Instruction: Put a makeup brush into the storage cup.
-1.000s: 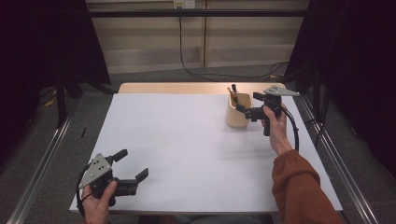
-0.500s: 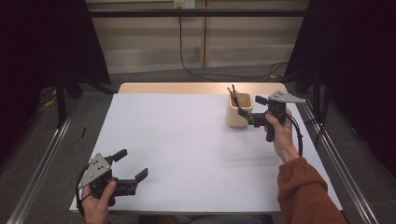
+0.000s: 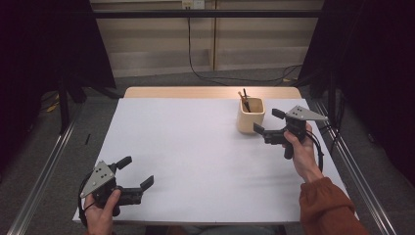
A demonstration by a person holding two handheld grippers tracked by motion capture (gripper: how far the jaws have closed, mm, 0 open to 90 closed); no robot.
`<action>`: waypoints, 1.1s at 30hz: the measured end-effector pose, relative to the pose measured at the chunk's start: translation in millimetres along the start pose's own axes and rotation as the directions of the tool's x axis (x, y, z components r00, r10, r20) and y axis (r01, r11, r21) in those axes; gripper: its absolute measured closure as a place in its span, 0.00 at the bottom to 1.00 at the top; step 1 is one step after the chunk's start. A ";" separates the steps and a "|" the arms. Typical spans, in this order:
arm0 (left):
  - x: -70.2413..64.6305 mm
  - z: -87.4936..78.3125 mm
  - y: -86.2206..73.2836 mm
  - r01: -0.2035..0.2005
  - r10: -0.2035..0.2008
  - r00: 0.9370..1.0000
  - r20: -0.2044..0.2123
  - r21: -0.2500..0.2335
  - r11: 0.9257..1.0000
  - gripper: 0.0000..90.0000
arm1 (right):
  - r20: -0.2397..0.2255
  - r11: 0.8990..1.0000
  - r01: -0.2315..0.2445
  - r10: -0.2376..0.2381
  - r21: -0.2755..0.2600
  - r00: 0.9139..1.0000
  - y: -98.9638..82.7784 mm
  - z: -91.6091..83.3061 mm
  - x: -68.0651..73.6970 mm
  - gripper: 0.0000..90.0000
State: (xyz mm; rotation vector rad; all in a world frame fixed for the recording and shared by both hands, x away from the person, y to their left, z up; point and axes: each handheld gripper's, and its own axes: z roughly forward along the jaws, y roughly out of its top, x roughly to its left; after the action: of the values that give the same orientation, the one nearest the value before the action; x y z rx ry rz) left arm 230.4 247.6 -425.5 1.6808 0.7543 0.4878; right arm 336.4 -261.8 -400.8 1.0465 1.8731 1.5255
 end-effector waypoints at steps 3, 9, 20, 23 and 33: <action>-0.3 0.3 0.0 0.005 -0.005 1.000 -0.005 0.001 1.000 0.01 | 0.005 1.000 0.000 0.000 0.002 1.000 -1.8 -4.4 2.4 0.02; 0.2 -0.1 0.1 0.001 -0.001 1.000 -0.005 0.000 1.000 0.01 | 0.014 1.000 -0.012 0.012 0.003 1.000 -7.2 -19.5 5.9 0.02; 0.1 -1.6 -0.8 0.029 -0.029 0.999 -0.023 -0.029 0.999 0.02 | 0.051 1.000 0.001 -0.001 -0.012 0.999 -15.6 -53.7 16.8 0.03; 0.0 -1.3 -0.8 0.018 -0.018 1.000 -0.022 -0.022 1.000 0.02 | 0.055 1.000 0.005 -0.005 -0.007 0.998 -19.8 -60.9 19.1 0.03; -0.3 -1.8 -0.8 0.010 -0.010 1.000 -0.020 -0.015 1.000 0.01 | 0.059 1.000 0.018 -0.019 0.018 0.998 -34.4 -82.0 26.0 0.03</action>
State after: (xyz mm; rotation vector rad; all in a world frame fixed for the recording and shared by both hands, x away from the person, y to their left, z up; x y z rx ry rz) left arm 228.8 248.8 -425.8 1.6596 0.7713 0.5024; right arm 249.1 -290.7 -411.8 1.0679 1.8540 1.4547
